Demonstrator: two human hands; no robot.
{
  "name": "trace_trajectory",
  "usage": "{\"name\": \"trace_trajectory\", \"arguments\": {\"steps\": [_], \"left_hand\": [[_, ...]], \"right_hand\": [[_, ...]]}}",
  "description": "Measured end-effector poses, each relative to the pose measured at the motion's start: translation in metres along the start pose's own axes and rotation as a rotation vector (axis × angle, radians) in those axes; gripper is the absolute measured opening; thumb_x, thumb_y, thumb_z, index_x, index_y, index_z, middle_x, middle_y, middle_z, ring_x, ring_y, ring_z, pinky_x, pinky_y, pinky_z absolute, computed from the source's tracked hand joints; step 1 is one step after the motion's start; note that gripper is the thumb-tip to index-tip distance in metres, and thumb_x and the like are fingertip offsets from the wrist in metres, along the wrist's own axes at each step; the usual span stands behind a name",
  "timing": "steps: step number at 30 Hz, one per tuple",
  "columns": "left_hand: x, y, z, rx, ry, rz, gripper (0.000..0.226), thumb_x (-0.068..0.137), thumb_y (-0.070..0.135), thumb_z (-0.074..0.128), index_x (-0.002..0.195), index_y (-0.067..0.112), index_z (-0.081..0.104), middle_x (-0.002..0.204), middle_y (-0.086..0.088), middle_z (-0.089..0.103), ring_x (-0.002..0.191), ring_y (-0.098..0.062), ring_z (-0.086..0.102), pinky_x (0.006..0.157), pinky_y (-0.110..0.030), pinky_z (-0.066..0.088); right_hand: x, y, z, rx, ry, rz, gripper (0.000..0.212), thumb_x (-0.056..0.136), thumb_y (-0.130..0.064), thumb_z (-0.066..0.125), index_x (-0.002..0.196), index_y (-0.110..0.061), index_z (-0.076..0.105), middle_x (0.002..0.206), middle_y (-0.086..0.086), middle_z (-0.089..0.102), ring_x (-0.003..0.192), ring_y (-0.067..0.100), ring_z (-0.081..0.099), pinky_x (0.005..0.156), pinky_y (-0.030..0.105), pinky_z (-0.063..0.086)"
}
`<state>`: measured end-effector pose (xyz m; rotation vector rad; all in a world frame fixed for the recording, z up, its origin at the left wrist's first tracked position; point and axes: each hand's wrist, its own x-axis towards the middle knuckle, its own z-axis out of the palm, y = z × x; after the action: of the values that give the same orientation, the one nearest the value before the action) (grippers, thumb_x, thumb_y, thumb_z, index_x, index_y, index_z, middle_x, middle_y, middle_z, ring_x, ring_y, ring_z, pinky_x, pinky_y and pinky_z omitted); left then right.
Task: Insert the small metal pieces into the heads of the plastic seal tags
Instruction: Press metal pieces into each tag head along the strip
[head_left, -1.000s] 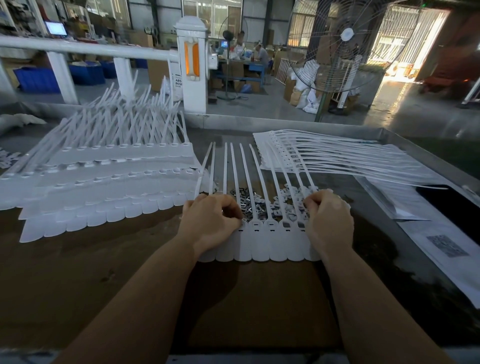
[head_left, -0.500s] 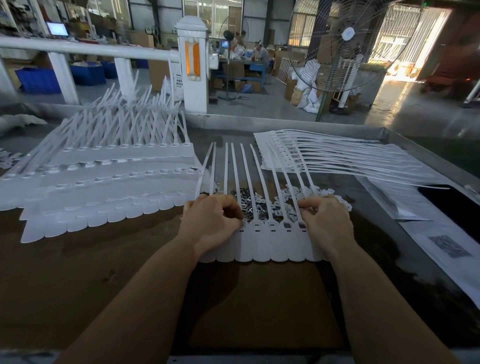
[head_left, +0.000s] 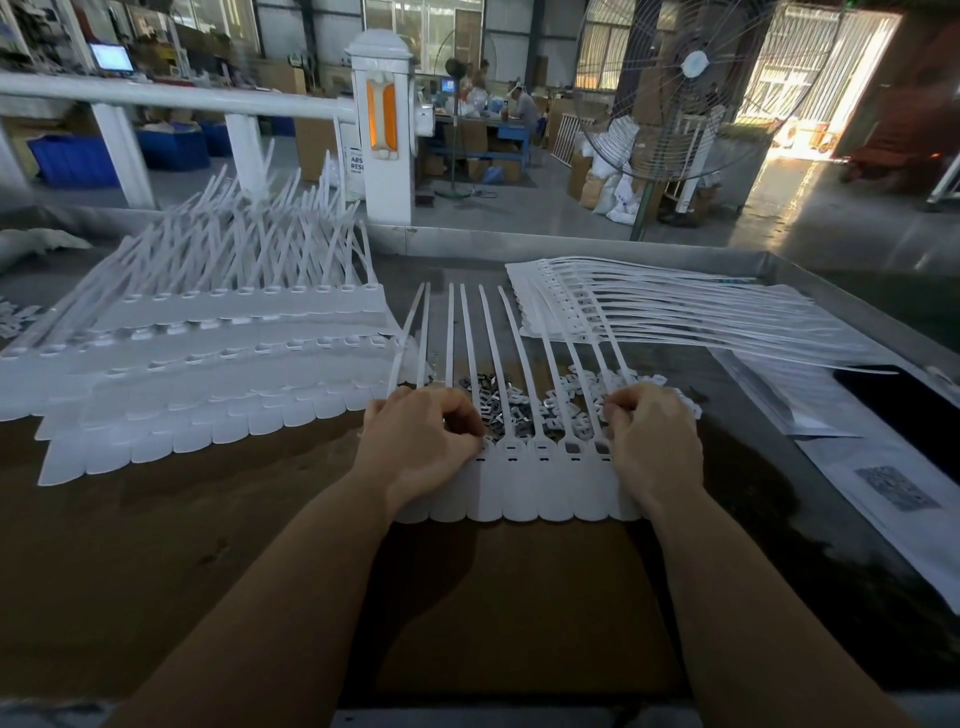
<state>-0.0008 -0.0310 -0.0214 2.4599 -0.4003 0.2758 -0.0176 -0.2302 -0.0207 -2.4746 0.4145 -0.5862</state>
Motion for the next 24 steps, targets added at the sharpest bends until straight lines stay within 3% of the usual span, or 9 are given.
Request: {"name": "trace_trajectory", "arguments": {"steps": [3,6,10,15,18,24], "left_hand": [[-0.001,0.0,0.0,-0.004,-0.002,0.001,0.022,0.08,0.03,0.066,0.066,0.041,0.052,0.079,0.024,0.053,0.093,-0.008,0.048,0.08,-0.028,0.018],[-0.001,-0.001,0.001,-0.008,0.007,-0.006,0.023,0.079,0.03,0.066,0.065,0.041,0.052,0.08,0.024,0.054,0.093,-0.008,0.048,0.079,-0.028,0.018],[0.0,-0.001,0.001,-0.006,0.008,-0.004,0.024,0.079,0.03,0.066,0.064,0.042,0.052,0.08,0.024,0.054,0.092,-0.008,0.048,0.08,-0.028,0.018],[0.0,-0.001,0.001,-0.018,0.008,-0.007,0.023,0.079,0.03,0.066,0.064,0.042,0.053,0.079,0.024,0.054,0.091,-0.007,0.047,0.077,-0.028,0.017],[0.001,-0.001,0.001,-0.016,0.008,-0.008,0.024,0.079,0.03,0.066,0.064,0.042,0.052,0.079,0.024,0.054,0.091,-0.007,0.047,0.078,-0.028,0.017],[0.0,-0.001,0.001,-0.016,0.007,0.002,0.022,0.079,0.03,0.066,0.066,0.041,0.053,0.081,0.022,0.056,0.093,-0.008,0.049,0.08,-0.029,0.019]], "right_hand": [[-0.001,-0.001,-0.002,0.137,0.106,-0.024,0.009,0.094,-0.017,0.051,0.098,-0.015,0.059,0.093,-0.004,0.053,0.096,0.02,0.056,0.09,0.042,0.045],[-0.003,-0.002,-0.004,0.24,0.133,-0.08,0.012,0.093,-0.014,0.053,0.102,-0.012,0.061,0.088,-0.007,0.055,0.089,0.015,0.058,0.079,0.027,0.045],[-0.003,-0.004,-0.005,0.277,0.105,-0.141,0.017,0.093,-0.013,0.054,0.105,-0.012,0.066,0.092,-0.004,0.061,0.087,0.013,0.059,0.079,0.03,0.051],[-0.006,-0.007,-0.005,0.354,0.064,-0.224,0.012,0.094,-0.013,0.051,0.096,-0.013,0.063,0.084,-0.002,0.06,0.073,0.009,0.053,0.066,0.023,0.044],[-0.009,-0.009,-0.005,0.379,-0.004,-0.233,0.011,0.094,-0.012,0.05,0.092,-0.016,0.061,0.077,0.0,0.06,0.067,0.011,0.056,0.061,0.025,0.048],[-0.008,-0.012,-0.009,0.485,-0.11,-0.199,0.014,0.088,-0.007,0.059,0.094,-0.016,0.068,0.08,-0.005,0.065,0.073,0.006,0.063,0.065,0.011,0.051]]}}
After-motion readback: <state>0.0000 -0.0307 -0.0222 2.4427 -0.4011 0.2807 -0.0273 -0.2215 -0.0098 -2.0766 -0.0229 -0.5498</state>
